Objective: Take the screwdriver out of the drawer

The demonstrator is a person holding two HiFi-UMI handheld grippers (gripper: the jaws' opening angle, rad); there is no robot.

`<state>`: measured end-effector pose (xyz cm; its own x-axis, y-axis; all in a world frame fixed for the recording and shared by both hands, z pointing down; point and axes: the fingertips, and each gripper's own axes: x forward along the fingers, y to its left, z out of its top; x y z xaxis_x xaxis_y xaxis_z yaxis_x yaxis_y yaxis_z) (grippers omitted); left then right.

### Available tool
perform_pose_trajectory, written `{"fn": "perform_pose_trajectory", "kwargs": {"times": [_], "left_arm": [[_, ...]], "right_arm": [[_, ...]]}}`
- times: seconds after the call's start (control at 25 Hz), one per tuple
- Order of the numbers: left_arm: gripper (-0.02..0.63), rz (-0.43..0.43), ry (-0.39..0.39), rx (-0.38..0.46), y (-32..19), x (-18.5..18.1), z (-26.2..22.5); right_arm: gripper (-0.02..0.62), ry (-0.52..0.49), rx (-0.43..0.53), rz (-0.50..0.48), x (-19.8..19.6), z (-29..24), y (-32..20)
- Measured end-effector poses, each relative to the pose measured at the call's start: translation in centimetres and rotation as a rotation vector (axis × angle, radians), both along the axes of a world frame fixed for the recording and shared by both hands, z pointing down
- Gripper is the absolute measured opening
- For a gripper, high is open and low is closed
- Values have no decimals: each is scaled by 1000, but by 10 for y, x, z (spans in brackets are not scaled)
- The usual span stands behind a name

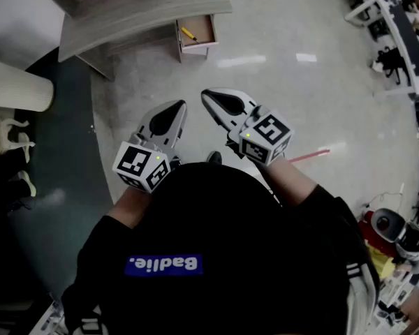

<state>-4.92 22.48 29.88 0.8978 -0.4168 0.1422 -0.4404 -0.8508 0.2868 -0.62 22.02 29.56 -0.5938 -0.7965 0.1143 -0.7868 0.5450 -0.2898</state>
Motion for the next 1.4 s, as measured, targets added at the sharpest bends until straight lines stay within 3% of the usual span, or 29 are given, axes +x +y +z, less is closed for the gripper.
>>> {"fn": "perform_pose_trajectory", "kwargs": {"times": [0.84, 1.4], "left_arm": [[-4, 5, -6, 12, 6, 10, 0], [-4, -36, 1, 14, 16, 43, 3]], "right_arm": [[29, 8, 12, 1, 9, 1, 4], [29, -21, 2, 17, 51, 10, 7]]}}
